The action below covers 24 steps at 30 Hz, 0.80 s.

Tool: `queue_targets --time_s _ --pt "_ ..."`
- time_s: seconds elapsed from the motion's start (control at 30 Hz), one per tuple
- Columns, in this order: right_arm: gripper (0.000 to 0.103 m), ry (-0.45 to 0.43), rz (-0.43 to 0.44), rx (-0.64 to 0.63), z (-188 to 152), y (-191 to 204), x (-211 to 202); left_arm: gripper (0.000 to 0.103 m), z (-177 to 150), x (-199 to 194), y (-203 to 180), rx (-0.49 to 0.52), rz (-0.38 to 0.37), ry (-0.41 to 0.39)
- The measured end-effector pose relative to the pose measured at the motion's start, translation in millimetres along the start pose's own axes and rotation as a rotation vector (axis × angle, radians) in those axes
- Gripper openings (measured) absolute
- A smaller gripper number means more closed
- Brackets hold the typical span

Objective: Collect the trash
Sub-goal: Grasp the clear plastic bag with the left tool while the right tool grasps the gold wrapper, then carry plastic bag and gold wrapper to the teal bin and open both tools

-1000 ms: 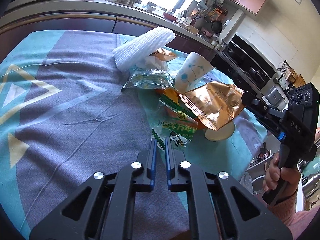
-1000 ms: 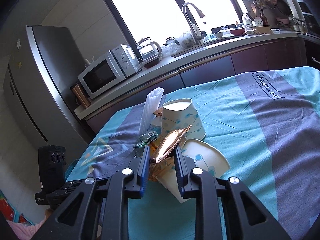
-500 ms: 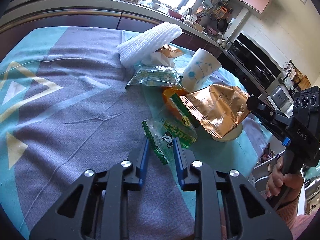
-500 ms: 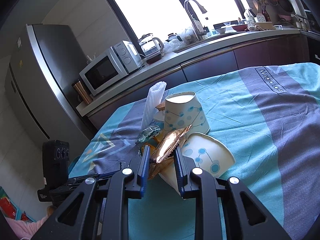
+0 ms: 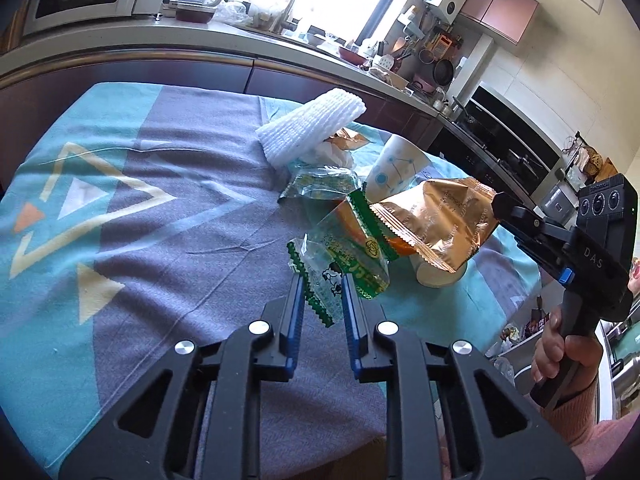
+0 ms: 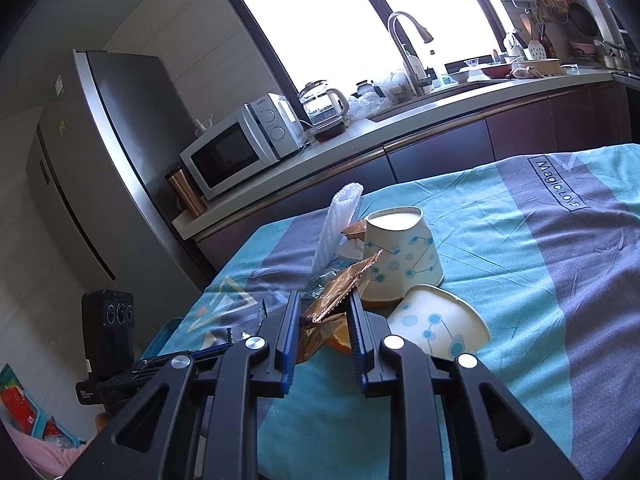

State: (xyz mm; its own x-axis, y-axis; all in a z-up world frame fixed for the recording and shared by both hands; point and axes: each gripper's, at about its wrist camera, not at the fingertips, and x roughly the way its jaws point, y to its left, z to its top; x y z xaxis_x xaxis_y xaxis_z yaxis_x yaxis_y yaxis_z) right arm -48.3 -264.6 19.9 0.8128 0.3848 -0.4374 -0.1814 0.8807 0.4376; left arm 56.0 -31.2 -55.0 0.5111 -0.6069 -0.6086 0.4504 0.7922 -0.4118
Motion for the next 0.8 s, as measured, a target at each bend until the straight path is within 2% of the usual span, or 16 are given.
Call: queue_targets --time_s 0.2,0.57,0.8 --pt "0.021 0.005 0.07 -0.021 3 20 9 0.019 -2 -36 16 -0.011 0.038 -0.062" --pt "0.021 0.086 0.223 -0.059 -2 66 55 0.019 -12 -96 52 -0.085 0.11 -0.146" --pt "0.021 0.139 0.325 -0.105 -1 107 86 0.019 -23 -136 78 -0.14 0.196 -0.208"
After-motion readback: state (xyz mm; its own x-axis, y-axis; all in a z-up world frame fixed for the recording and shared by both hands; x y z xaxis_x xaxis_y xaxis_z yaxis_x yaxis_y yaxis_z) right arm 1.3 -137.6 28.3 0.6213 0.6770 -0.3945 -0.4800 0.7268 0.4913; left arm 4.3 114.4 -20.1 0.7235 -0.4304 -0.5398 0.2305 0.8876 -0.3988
